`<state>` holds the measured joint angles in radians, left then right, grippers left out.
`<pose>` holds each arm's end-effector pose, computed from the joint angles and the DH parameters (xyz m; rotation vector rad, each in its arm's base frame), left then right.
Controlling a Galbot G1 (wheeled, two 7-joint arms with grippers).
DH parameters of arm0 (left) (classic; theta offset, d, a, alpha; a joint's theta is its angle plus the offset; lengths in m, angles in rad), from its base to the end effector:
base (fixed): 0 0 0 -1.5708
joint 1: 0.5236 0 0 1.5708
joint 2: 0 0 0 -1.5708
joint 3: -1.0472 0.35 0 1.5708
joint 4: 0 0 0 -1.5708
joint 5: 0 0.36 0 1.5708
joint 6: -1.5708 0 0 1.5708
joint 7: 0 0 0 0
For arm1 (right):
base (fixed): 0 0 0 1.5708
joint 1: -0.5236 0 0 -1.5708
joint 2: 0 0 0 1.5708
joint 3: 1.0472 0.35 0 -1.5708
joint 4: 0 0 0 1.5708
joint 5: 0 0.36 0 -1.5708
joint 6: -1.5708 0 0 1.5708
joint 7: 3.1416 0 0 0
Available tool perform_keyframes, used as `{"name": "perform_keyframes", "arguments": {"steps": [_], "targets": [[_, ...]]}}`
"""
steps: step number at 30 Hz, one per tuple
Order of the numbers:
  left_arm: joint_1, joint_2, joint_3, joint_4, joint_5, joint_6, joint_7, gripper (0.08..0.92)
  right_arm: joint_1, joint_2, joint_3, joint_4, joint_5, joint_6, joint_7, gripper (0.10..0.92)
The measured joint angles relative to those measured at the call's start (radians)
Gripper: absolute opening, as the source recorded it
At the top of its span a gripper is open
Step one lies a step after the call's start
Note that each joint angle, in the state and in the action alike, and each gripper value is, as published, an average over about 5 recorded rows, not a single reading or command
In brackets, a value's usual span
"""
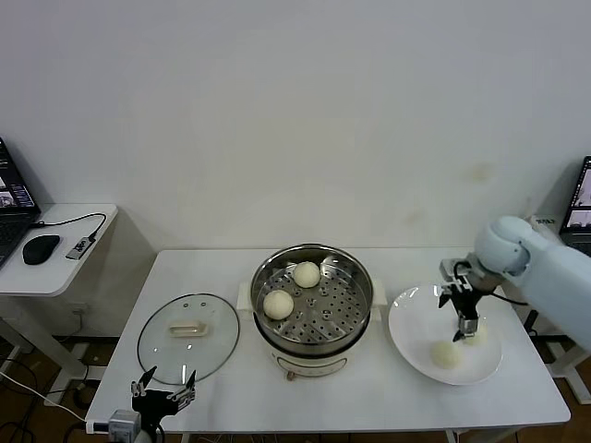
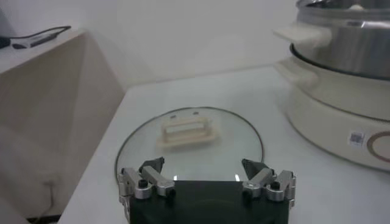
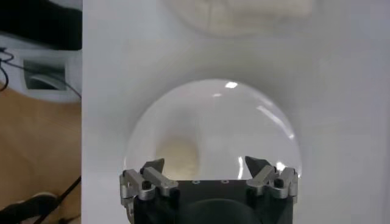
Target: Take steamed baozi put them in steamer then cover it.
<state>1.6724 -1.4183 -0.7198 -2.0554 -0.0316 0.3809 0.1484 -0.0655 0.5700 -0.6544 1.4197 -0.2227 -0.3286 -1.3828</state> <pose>0.1534 0.0891 -0.3213 -0.0253 -2.6201 -0.1940 0.4872 -0.1629 -0.1617 1.2412 -1.2071 1.2510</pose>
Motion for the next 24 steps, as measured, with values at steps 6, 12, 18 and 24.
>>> {"name": "perform_keyframes", "arguments": {"steps": [6, 12, 18, 24], "targets": [[0.000, 0.001, 0.007, 0.010, 0.000, -0.002, 0.003, 0.823, -0.060, 0.014, 0.026, -0.016, -0.035, 0.010, 0.014, 0.823], [-0.003, 0.002, 0.010, 0.023, -0.001, -0.004, 0.004, 0.823, -0.110, 0.022, 0.045, -0.030, -0.064, 0.019, 0.033, 0.823], [-0.006, 0.004, 0.016, 0.034, -0.001, -0.008, 0.006, 0.823, -0.146, 0.030, 0.060, -0.040, -0.077, 0.025, 0.058, 0.823], [-0.007, 0.003, 0.019, 0.043, -0.002, -0.014, 0.007, 0.823, -0.166, 0.040, 0.067, -0.049, -0.087, 0.027, 0.076, 0.823]]}}
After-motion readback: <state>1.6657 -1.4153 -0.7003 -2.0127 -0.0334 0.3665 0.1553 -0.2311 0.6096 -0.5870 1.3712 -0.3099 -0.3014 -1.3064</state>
